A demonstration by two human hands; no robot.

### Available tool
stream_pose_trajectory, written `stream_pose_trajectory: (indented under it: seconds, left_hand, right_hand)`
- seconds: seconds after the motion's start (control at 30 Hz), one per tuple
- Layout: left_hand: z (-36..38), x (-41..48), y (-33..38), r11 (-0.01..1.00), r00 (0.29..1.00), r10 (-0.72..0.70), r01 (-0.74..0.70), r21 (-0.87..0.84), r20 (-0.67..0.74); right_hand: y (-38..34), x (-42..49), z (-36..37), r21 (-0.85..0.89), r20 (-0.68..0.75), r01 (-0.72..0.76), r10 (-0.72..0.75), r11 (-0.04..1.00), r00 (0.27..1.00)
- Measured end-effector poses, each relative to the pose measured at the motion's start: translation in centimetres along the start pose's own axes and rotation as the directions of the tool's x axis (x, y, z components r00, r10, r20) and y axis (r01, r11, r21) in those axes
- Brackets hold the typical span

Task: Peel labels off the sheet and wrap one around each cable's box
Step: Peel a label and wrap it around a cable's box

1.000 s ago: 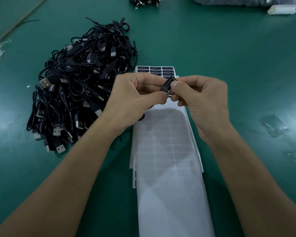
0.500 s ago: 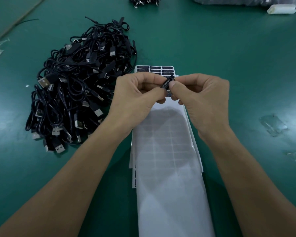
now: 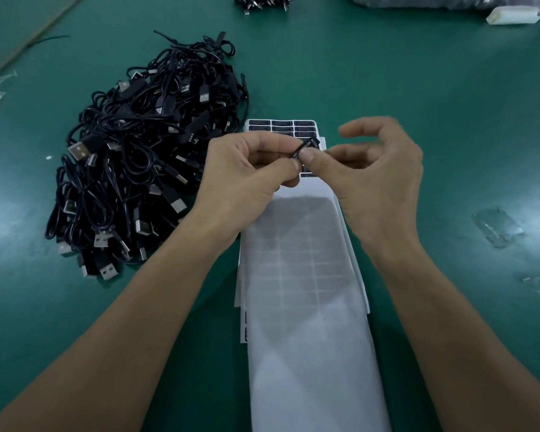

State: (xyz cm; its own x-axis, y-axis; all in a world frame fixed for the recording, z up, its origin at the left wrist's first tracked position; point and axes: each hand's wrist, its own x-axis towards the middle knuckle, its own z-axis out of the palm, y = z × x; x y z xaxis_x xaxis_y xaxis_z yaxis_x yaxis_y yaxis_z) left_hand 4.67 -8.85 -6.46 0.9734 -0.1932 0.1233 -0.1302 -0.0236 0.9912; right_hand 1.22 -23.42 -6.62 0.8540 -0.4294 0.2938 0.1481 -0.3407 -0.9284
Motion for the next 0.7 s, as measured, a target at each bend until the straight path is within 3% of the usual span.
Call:
stream_pose_trajectory:
  seconds: [0.2, 0.5, 0.63, 0.7]
  left_hand:
    - [-0.31, 0.07, 0.04, 1.0, 1.0, 0.003, -0.003, 0.002, 0.03]
    - [-0.11, -0.09, -0.16, 0.993, 0.995, 0.084, -0.088, 0.082, 0.049]
    - [-0.17, -0.19, -0.06, 0.92, 0.965, 0.255, -0.264, 0.29, 0.066]
    - [-0.28, -0.1, 0.69, 0.867, 0.915, 0.404, -0.381, 0.322, -0.006]
  right_hand:
    - [0.28, 0.26, 0.3, 0.128, 0.151, -0.014, -0.005, 0.992, 0.989]
    - [0.38, 0.34, 0.2, 0.166, 0.228, 0.001, -0.039, 0.986, 0.973]
    - [0.15, 0.29, 0.31, 0.23, 0.163, 0.043, -0.083, 0.972, 0.983]
    - [0.02, 0.13, 0.47, 0.283, 0.225, -0.008, -0.059, 0.959, 0.973]
